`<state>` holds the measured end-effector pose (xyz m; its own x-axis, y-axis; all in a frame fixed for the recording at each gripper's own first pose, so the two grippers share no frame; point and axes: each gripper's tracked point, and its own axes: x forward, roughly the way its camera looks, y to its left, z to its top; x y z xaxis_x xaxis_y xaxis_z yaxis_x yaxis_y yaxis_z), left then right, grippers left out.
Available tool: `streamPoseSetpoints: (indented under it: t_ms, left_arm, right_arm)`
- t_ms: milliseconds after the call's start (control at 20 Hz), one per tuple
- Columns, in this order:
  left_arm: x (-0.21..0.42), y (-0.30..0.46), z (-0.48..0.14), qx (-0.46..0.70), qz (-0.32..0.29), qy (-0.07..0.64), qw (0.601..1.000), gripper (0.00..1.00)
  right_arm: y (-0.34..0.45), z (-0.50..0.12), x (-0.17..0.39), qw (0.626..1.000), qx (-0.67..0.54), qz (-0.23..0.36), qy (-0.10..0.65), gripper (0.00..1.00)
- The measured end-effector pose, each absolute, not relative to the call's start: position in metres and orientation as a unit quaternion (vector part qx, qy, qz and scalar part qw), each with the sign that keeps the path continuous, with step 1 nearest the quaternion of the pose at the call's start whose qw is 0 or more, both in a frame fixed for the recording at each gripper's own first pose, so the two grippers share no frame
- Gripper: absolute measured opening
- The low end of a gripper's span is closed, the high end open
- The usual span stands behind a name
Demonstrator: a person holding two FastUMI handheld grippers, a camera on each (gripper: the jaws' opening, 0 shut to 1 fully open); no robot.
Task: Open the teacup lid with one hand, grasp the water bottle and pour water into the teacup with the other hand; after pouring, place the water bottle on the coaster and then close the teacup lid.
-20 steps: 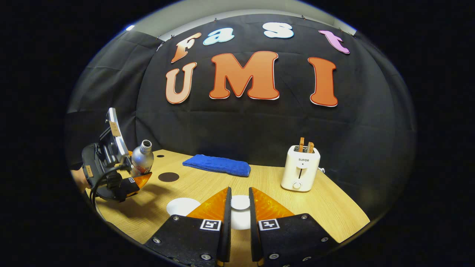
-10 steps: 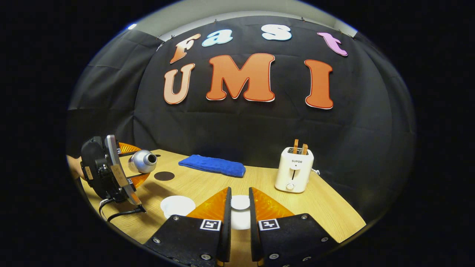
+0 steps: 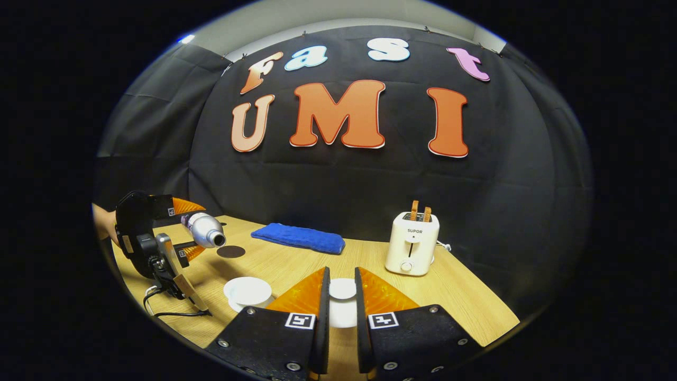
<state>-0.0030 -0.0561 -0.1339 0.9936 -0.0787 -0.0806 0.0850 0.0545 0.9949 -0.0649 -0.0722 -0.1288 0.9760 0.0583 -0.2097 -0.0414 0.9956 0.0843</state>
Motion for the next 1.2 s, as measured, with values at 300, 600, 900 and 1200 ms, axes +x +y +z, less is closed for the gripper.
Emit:
streamPoseSetpoints:
  t_ms: [300,600,900,1200]
  left_arm:
    - [0.002,-0.072,-0.118,0.733,-0.059,-0.036,0.677,0.83]
    - [0.001,-0.075,-0.115,0.759,-0.058,-0.04,0.647,0.8]
    - [0.006,-0.077,-0.112,0.781,-0.071,-0.037,0.62,0.83]
    - [0.009,-0.086,-0.101,0.798,-0.071,-0.048,0.597,0.8]
  right_arm:
    - [-0.076,-0.131,-0.068,0.993,0.045,0.024,0.104,0.22]
    - [-0.079,-0.124,-0.074,0.994,0.049,0.028,0.09,0.22]
    - [-0.08,-0.123,-0.075,0.994,0.053,0.03,0.087,0.22]
    - [-0.079,-0.121,-0.075,0.995,0.049,0.035,0.082,0.22]
